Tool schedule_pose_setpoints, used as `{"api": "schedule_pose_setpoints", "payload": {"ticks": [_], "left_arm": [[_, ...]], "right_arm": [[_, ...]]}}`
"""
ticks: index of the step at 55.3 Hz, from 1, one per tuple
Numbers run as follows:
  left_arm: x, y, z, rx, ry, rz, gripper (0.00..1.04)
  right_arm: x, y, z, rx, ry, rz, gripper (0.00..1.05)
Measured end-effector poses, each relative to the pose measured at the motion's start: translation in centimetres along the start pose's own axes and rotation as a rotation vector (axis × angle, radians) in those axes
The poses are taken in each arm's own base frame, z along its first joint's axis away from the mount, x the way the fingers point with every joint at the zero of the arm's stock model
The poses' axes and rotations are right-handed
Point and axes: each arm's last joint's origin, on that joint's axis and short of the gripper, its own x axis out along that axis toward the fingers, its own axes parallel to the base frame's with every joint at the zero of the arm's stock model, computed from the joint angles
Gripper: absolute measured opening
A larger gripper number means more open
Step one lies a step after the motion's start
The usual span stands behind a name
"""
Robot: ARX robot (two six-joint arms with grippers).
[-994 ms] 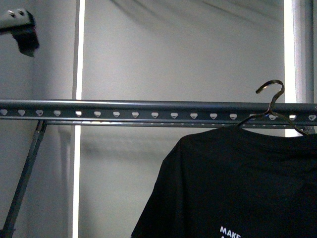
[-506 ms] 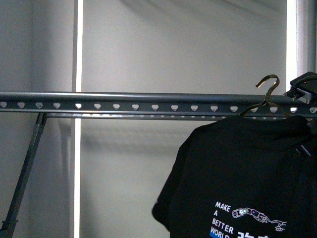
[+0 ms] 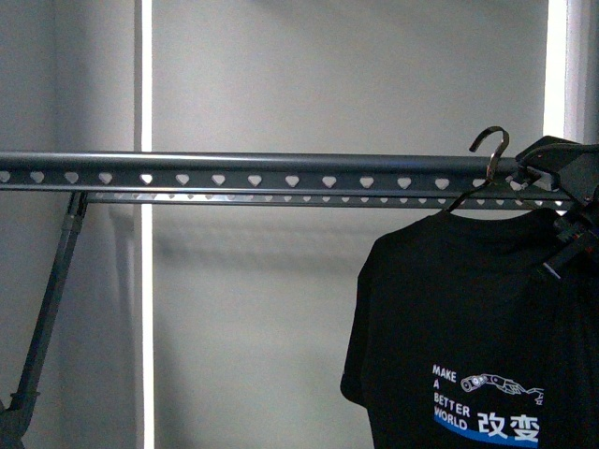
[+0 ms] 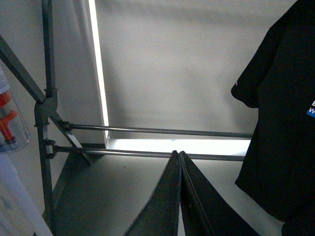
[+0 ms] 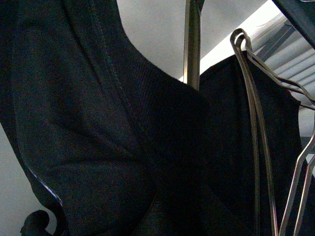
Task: Hang clothes on hanger
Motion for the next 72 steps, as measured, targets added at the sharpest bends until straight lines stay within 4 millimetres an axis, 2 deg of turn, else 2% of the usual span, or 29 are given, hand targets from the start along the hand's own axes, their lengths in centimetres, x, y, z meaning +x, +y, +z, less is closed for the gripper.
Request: {"api": "schedule_pose_setpoints", "payload": {"ticks": [8, 22, 32, 38, 44, 47, 49, 52, 54, 55, 56, 58, 60, 61, 64, 66, 67, 72], "left_arm": [[-1.4, 0.0, -1.5, 0.000, -0.007, 0.000, 0.04], [-3.2, 0.0, -3.1, 0.000, -0.007, 0.000, 0.04], [-4.1, 0.0, -3.7, 0.000, -0.008, 0.000, 0.04], [-4.4, 0.0, -3.9, 0.001, -0.008, 0.000, 0.04], [-4.6, 0.0, -4.3, 0.002, -0.015, 0.000, 0.04], [-4.8, 0.0, -4.4, 0.003, -0.027, 0.003, 0.04], [-4.9, 0.0, -4.3, 0.003, -0.031, 0.000, 0.04], [-5.0, 0.0, -4.3, 0.003, -0.033, 0.000, 0.04], [-5.1, 0.0, -4.3, 0.003, -0.032, 0.000, 0.04], [-5.2, 0.0, -4.3, 0.003, -0.032, 0.000, 0.04], [-5.2, 0.0, -4.3, 0.003, -0.032, 0.000, 0.04], [-5.3, 0.0, -4.3, 0.003, -0.032, 0.000, 0.04], [-5.4, 0.0, -4.3, 0.003, -0.032, 0.000, 0.04], [-5.5, 0.0, -4.3, 0.003, -0.032, 0.000, 0.04], [-5.6, 0.0, -4.3, 0.003, -0.032, 0.000, 0.04], [-5.7, 0.0, -4.3, 0.003, -0.033, 0.000, 0.04], [-5.8, 0.0, -4.4, 0.003, -0.033, 0.000, 0.04], [-5.9, 0.0, -4.4, 0.003, -0.031, 0.000, 0.04]], "right_arm": [[0.9, 0.8, 0.5, -0.035, 0.018, -0.018, 0.03], [1.0, 2.3, 1.0, -0.063, 0.024, -0.016, 0.03], [1.9, 4.3, -1.6, -0.086, 0.071, 0.007, 0.03], [2.0, 4.7, -2.4, -0.076, 0.055, 0.005, 0.03], [1.6, 5.2, -3.3, -0.046, 0.026, 0.010, 0.16], [0.9, 5.6, -4.0, 0.001, -0.035, 0.036, 0.29], [-0.2, 5.6, -4.2, 0.047, -0.098, 0.047, 0.38], [-1.5, 5.2, -4.1, 0.095, -0.159, 0.058, 0.45], [-3.2, 5.0, -4.2, 0.152, -0.231, 0.070, 0.52], [-4.8, 4.5, -4.2, 0.206, -0.284, 0.081, 0.57], [-5.3, 4.4, -4.2, 0.220, -0.301, 0.085, 0.59], [-7.9, 3.8, -4.3, 0.278, -0.372, 0.104, 0.66], [-11.3, 3.1, -4.8, 0.347, -0.460, 0.135, 0.75], [-13.3, 2.8, -5.2, 0.384, -0.498, 0.156, 0.80], [-17.7, 2.8, -7.2, 0.463, -0.570, 0.215, 0.92], [-19.8, 3.1, -8.7, 0.499, -0.594, 0.237, 0.99], [-21.2, 3.4, -9.9, 0.516, -0.604, 0.237, 0.99], [-25.4, 5.5, -14.6, 0.569, -0.637, 0.189, 0.96]]}}
